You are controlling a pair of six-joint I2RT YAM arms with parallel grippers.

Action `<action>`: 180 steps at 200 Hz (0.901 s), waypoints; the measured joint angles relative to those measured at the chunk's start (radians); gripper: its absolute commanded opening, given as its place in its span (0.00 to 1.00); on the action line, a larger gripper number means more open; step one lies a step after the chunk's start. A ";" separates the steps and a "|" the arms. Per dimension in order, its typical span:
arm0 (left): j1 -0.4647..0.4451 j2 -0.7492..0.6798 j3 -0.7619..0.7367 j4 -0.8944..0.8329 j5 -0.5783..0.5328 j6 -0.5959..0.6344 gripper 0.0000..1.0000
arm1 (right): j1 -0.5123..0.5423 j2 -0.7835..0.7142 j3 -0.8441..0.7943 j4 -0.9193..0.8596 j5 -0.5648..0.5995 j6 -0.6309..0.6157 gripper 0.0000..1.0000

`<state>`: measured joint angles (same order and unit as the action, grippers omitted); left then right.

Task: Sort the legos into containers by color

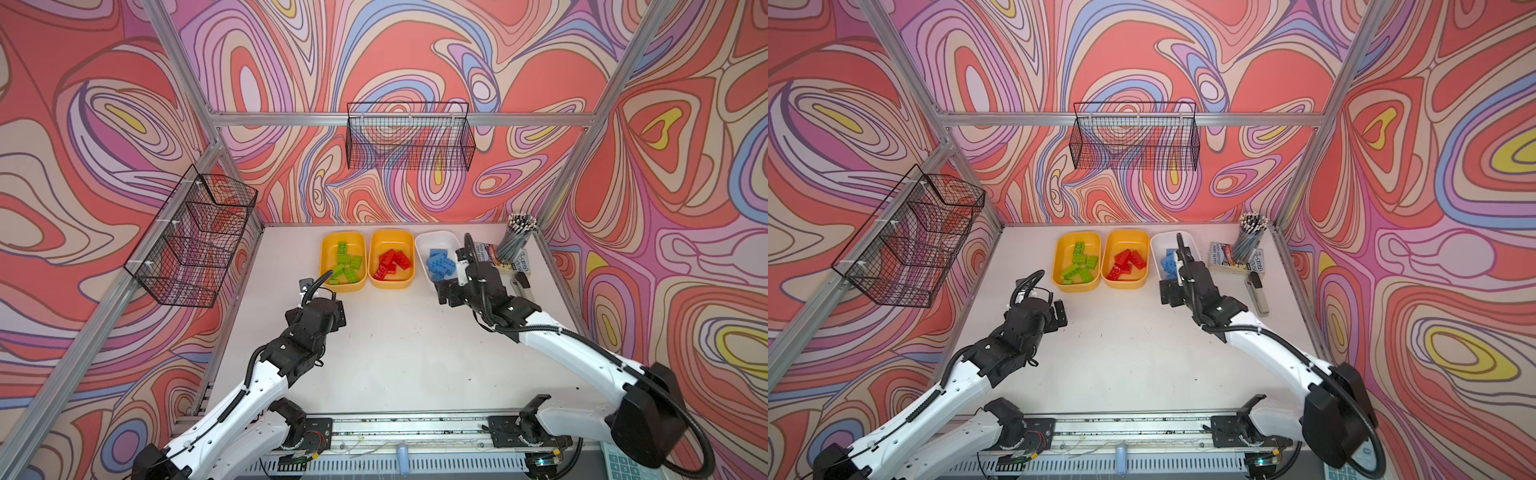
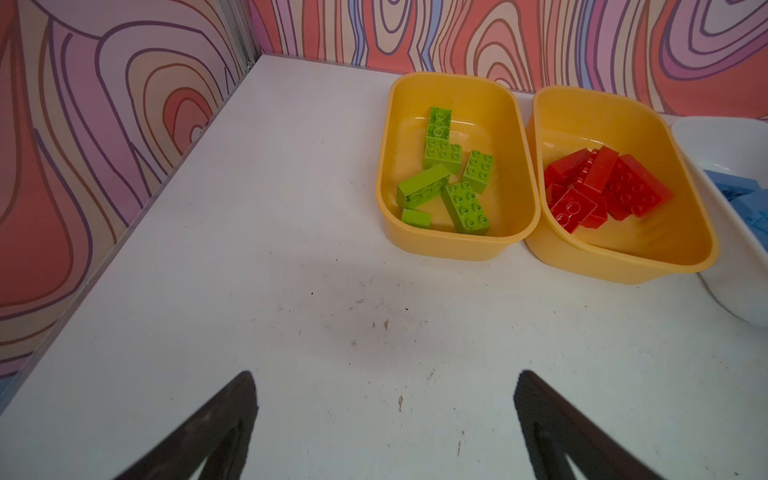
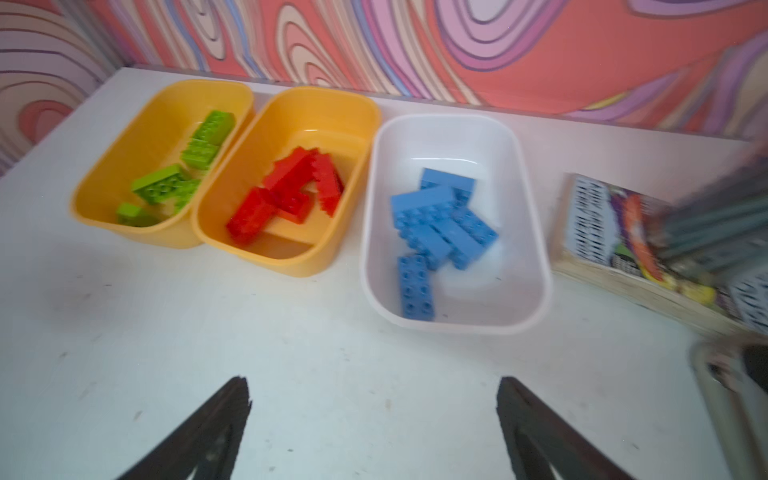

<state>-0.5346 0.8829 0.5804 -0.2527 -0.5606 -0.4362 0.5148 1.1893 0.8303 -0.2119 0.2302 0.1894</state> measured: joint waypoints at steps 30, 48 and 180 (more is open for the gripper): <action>0.012 0.099 -0.048 0.230 -0.064 0.174 1.00 | -0.114 -0.089 -0.095 0.040 0.115 0.013 0.98; 0.067 0.139 -0.048 0.350 -0.076 0.250 1.00 | -0.187 -0.091 -0.160 0.127 0.135 0.015 0.98; 0.461 0.412 -0.271 0.923 0.173 0.340 1.00 | -0.314 0.255 -0.421 0.921 0.171 -0.130 0.98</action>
<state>-0.0738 1.2953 0.3096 0.6704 -0.3878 -0.0967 0.2008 1.4441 0.4091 0.7086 0.4007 0.0597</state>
